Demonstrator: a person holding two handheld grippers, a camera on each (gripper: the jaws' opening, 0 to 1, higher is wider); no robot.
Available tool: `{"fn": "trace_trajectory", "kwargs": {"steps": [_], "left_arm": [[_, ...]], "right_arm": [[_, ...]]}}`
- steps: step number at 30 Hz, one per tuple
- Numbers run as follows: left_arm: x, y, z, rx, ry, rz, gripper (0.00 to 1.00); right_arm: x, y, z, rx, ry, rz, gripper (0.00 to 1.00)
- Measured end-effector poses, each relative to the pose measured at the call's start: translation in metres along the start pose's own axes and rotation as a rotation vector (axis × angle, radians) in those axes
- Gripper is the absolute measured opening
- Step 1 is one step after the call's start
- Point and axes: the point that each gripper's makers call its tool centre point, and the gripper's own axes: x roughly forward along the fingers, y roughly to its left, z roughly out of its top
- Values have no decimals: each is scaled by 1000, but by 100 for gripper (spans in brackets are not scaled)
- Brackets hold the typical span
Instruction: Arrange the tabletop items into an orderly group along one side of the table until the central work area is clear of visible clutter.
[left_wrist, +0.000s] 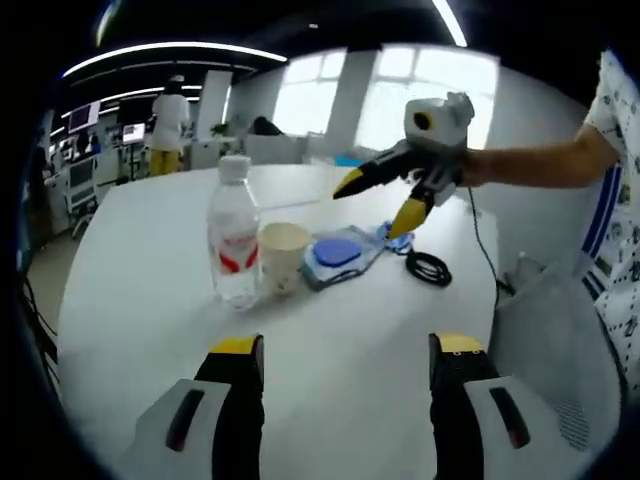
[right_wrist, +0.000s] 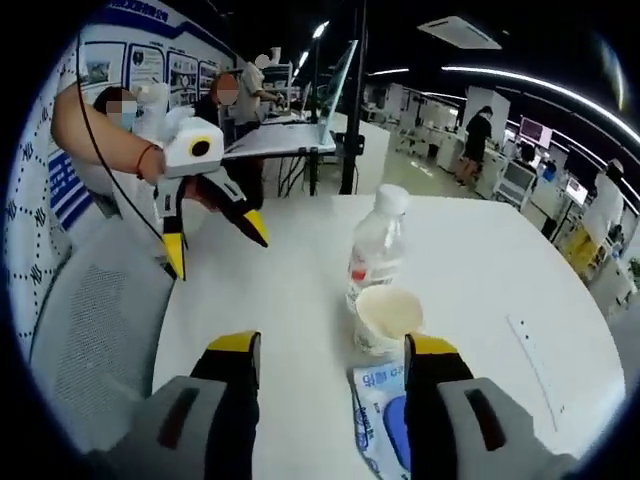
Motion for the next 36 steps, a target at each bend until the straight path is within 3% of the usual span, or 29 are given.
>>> {"fn": "trace_trajectory", "kwargs": {"steps": [10,36], "left_arm": [[0,-13,6,19,-2,1,66],[2,-46,21,89,8,-7,68]], "right_arm": [[-51,8,-19,56,-38,-81,56],[-144,31,-64,130,-61,-232,57]]}}
